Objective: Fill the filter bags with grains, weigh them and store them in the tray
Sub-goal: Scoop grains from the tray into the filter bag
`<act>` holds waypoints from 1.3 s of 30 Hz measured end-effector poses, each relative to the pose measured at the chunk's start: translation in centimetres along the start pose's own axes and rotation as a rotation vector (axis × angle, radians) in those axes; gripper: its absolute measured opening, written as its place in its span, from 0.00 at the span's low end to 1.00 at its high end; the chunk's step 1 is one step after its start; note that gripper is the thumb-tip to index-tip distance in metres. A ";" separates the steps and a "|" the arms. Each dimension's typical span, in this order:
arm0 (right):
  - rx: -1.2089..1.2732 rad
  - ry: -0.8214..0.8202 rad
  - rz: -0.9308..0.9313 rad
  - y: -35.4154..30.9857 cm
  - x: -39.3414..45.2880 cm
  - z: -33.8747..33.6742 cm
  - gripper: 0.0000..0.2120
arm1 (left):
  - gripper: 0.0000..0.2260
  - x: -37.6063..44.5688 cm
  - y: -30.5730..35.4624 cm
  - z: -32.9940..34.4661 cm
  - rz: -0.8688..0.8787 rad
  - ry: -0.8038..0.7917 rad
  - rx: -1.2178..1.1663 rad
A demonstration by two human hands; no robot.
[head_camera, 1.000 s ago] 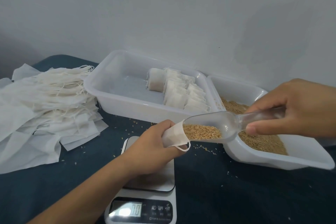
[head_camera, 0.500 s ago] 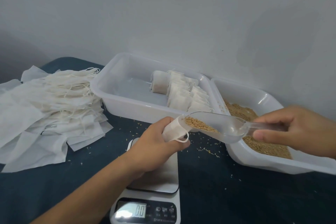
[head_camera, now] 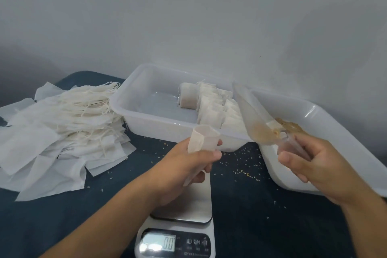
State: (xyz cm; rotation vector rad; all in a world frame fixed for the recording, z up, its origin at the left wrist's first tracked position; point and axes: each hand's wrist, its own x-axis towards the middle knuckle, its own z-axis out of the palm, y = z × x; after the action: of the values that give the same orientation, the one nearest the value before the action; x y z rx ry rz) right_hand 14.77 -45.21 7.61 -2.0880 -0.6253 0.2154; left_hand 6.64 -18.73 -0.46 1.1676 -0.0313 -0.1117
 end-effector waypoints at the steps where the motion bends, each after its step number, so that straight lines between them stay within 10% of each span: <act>1: -0.019 0.018 -0.024 0.0 0.4 0.8 0.26 | 0.12 -0.1 0.1 -0.2 -0.019 -0.061 -0.081; 6: 0.049 -0.109 -0.160 -2.5 2.4 5.5 0.09 | 0.19 -0.4 0.5 -1.2 -0.080 -0.303 -0.221; 16: 0.283 -0.159 -0.251 -5.7 4.0 9.4 0.11 | 0.20 -0.9 0.7 -2.0 -0.090 -0.437 -0.213; 26: 0.056 0.210 -0.332 -6.4 4.2 8.6 0.10 | 0.11 0.1 0.8 -1.9 0.197 0.082 0.064; 39: 0.181 0.393 -0.268 -4.5 5.1 8.9 0.12 | 0.10 0.1 0.9 -2.7 0.197 0.067 0.083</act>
State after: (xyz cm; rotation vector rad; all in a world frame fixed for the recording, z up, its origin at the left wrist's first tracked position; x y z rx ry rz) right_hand 14.15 -34.09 6.69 -1.7820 -0.6105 -0.2764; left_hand 6.99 -15.97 -0.73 1.2441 -0.0920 0.1041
